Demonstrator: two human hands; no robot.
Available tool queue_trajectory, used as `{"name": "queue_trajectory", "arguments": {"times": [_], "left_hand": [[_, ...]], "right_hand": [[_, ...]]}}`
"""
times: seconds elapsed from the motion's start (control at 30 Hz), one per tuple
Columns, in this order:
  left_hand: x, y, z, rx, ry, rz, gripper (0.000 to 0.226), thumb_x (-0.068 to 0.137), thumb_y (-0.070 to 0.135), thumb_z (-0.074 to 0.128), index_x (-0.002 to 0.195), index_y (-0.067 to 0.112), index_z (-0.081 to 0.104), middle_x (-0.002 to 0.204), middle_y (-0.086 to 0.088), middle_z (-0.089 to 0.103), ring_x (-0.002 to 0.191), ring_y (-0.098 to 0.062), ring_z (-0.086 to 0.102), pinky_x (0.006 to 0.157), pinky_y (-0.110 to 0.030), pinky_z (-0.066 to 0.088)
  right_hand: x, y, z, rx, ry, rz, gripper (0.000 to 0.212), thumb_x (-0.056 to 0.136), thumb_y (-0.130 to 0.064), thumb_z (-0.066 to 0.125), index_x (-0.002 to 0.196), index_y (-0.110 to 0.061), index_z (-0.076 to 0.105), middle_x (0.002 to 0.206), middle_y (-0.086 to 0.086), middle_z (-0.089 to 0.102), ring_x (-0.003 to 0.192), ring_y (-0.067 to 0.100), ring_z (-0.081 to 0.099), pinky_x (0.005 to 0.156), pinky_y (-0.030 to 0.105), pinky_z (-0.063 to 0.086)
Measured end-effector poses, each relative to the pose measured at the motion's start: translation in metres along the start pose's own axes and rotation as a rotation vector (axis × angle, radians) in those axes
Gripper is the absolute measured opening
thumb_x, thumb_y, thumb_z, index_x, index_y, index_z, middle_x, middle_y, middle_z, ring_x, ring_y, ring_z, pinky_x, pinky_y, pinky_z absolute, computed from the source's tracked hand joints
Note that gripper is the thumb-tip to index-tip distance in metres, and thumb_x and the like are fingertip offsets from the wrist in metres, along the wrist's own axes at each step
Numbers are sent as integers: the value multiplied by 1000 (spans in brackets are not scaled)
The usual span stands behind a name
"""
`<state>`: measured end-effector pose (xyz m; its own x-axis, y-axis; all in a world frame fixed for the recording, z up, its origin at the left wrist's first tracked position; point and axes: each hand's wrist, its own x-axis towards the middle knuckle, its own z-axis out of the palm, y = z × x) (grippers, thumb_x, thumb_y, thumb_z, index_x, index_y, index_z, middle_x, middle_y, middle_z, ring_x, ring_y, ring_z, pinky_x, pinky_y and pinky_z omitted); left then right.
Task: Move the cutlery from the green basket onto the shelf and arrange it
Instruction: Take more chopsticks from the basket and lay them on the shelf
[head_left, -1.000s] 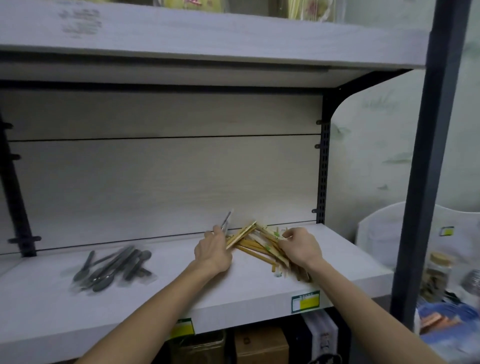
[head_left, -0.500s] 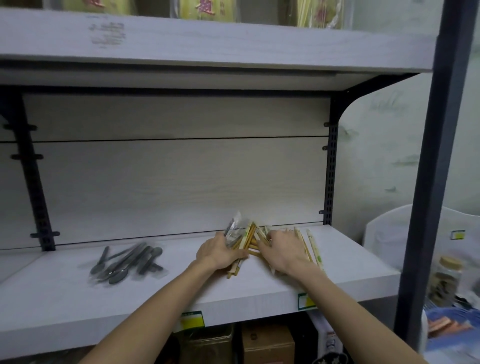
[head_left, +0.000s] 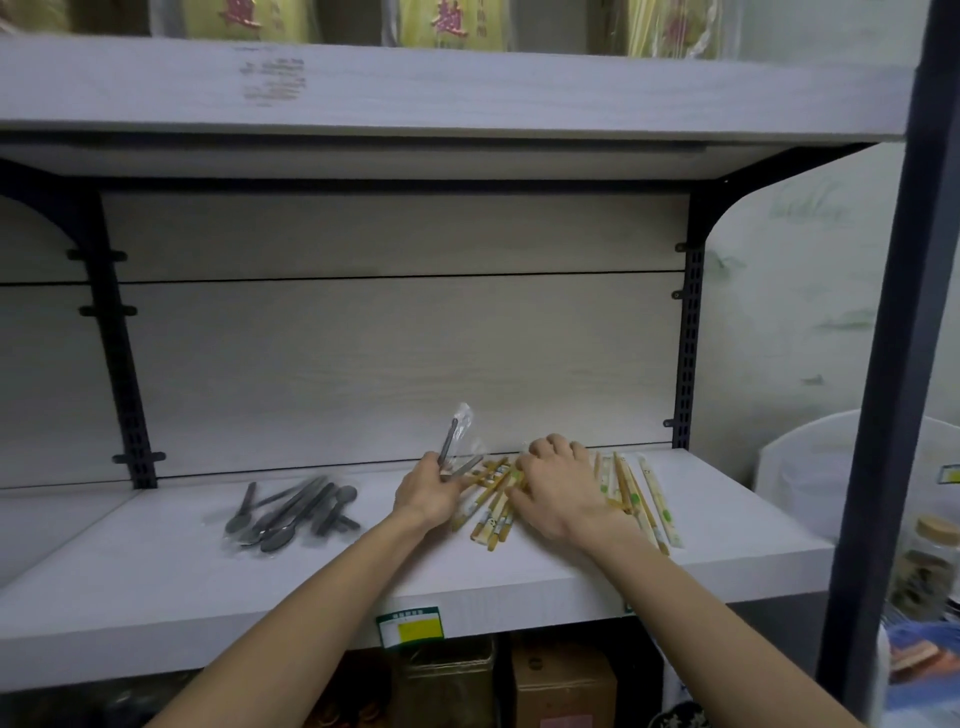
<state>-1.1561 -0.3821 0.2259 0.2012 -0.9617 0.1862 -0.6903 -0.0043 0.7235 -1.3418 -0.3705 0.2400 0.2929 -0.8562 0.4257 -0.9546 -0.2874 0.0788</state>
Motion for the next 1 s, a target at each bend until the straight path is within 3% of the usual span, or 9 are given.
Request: {"name": "queue_trajectory", "arguments": {"times": [0.13,0.2,0.27,0.37,0.63,0.77,0.9,1.0], "left_hand": [[5,-8,-9,-99,-16,-41,17,98,32,61,106,21,51,101,-5,65,92,-27,64,85,-39,51],[7,-11,-9,-139,-15,-40,16,96,32,63,101,22,51,105,-6,67,96,-27,65,89,-40,53],[6,-13,-11,-71,5,-13,19,97,33,61,107,19,53,110,-6,65,105,-30,63,90,-38,50],[7,-19,-25,15,87,7,20,98,32,58,111,17,54,107,-5,66,100,-30,62,79,-37,46],[7,-70,-101,361,203,8,16,89,34,61,100,22,61,106,-6,71,103,-33,64,75,-35,45],[2,-98,-129,481,202,15,29,94,47,57,103,20,63,110,-7,69,105,-33,63,78,-36,47],[-1,-128,-146,606,147,59,59,94,73,42,108,21,67,123,-6,62,116,-33,58,88,-39,44],[-2,-150,-152,572,50,46,67,94,76,31,113,22,66,125,-7,62,116,-32,57,90,-40,46]], "right_hand": [[9,-23,-1,98,-40,7,50,95,-55,43,126,-20,63,131,7,55,128,31,42,107,46,32],[12,-31,1,142,-55,3,49,95,-54,45,128,-21,62,134,7,55,130,30,41,108,45,31],[14,-38,4,200,-94,3,49,95,-54,46,130,-23,60,138,7,55,133,30,41,110,45,31],[18,-47,10,225,-138,-10,48,97,-52,46,134,-24,58,141,5,55,134,29,43,109,43,32],[39,-114,10,327,-131,-106,48,97,-48,49,134,-21,57,139,6,58,130,29,48,105,39,38],[45,-164,14,385,-195,-112,48,96,-47,47,133,-18,58,137,10,60,127,31,51,101,39,43],[44,-201,23,428,-215,-131,36,95,-41,46,119,-19,61,123,12,66,114,34,60,92,37,46],[40,-217,35,422,-178,-148,31,97,-40,45,109,-18,62,116,11,68,106,34,61,86,38,47]]}}
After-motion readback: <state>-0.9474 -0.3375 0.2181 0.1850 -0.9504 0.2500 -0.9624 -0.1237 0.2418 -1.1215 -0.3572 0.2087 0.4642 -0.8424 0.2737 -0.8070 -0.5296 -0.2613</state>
